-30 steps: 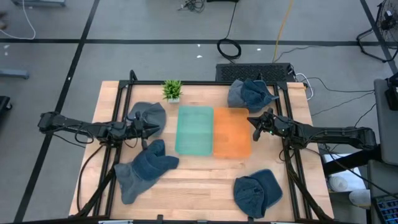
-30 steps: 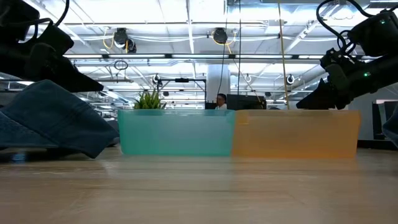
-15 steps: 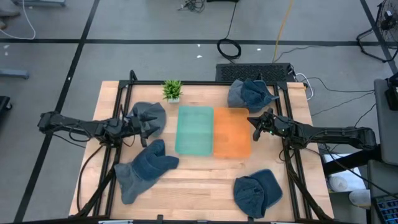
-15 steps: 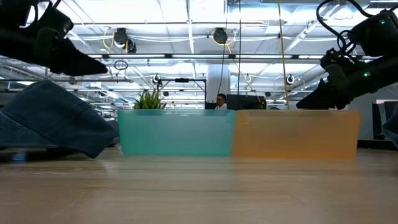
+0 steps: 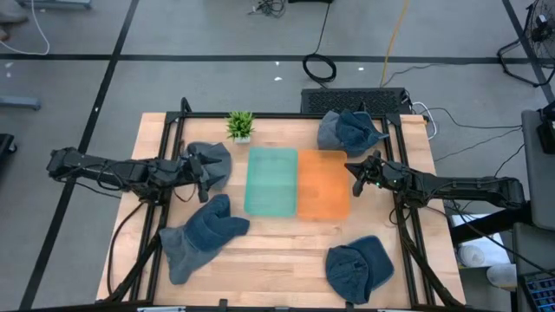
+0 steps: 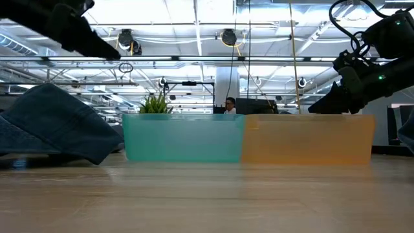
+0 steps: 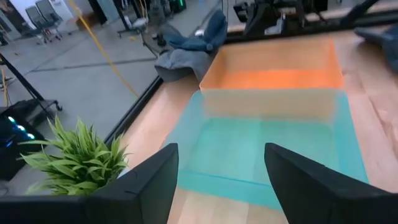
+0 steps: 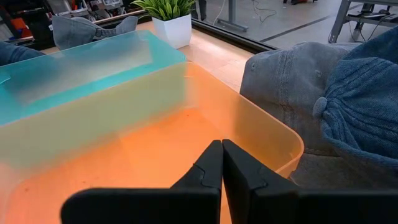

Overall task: Pick & Place hat
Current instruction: Put the middle left gray cap into the green bin

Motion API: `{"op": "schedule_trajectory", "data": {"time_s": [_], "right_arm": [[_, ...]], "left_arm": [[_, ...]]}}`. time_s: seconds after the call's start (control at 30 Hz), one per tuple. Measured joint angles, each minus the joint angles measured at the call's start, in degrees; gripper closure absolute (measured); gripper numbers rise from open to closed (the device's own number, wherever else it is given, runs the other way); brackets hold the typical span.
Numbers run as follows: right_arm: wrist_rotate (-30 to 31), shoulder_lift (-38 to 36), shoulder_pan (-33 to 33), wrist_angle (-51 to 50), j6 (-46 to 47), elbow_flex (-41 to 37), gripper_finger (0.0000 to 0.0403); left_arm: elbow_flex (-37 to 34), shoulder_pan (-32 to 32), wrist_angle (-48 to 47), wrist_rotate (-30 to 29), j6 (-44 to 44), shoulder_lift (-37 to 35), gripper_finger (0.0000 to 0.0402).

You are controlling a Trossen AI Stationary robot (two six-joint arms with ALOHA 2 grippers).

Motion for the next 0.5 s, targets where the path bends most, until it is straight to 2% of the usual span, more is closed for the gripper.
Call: {"op": "schedule_trajectory", "data": {"time_s": [0.17,0.5], "right_arm": [[-0.01,0.01,0.0,0.0,0.0,0.0,0.0403],[0.0,0.01,0.0,0.0,0.01,0.0,0.0403]], "left_arm": [[7.03,0.0,-6.7,0.05,-0.13,5.04,0.0162],[18.42,0.0,-22.79,0.19,-2.16,11.86,0.014]]}}
